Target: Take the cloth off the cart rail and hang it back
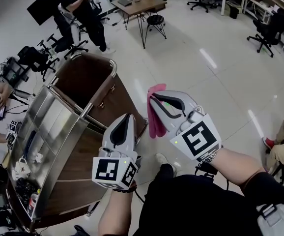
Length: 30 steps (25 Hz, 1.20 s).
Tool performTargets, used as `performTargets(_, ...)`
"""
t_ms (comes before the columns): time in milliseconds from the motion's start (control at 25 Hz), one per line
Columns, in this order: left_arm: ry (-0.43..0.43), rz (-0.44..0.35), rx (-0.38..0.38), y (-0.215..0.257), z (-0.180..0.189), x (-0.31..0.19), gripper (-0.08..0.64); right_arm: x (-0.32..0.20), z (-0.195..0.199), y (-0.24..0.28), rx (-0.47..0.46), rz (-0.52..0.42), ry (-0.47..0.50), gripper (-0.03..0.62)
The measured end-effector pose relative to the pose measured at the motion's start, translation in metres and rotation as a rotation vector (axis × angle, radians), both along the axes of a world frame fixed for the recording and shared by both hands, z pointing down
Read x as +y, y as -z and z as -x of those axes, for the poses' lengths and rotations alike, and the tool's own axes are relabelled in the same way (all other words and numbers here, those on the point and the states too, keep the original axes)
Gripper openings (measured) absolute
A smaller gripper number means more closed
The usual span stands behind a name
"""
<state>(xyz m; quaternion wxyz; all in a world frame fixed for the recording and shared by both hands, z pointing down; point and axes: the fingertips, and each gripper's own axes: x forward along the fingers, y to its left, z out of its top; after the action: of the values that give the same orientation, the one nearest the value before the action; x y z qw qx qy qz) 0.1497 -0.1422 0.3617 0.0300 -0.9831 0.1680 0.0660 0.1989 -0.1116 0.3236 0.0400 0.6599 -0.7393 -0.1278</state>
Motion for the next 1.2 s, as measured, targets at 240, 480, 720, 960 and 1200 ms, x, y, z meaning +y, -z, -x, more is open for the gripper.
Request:
performTargets(240,0.003,0.005,0.02,0.005,-0.031,-0.047,0.003,-0.045,-0.029,-0.003,-0.067,0.049,0.004,0.018)
performTargets(480,0.0,0.011,0.044,0.013,-0.045,-0.105,0.003,-0.104,-0.044,-0.002,-0.1,0.089,-0.003,0.017)
performTargets(720,0.002,-0.004,0.065,0.026,-0.052,-0.156,0.003,-0.16,-0.052,0.011,-0.089,0.088,0.002,0.017)
performTargets(960,0.05,-0.019,0.089,0.04,-0.046,-0.191,0.003,-0.197,-0.047,0.035,-0.084,0.077,0.066,0.017)
performTargets(1200,0.128,-0.042,0.083,0.045,-0.039,-0.22,0.003,-0.232,-0.044,0.049,-0.071,0.062,0.155,0.017)
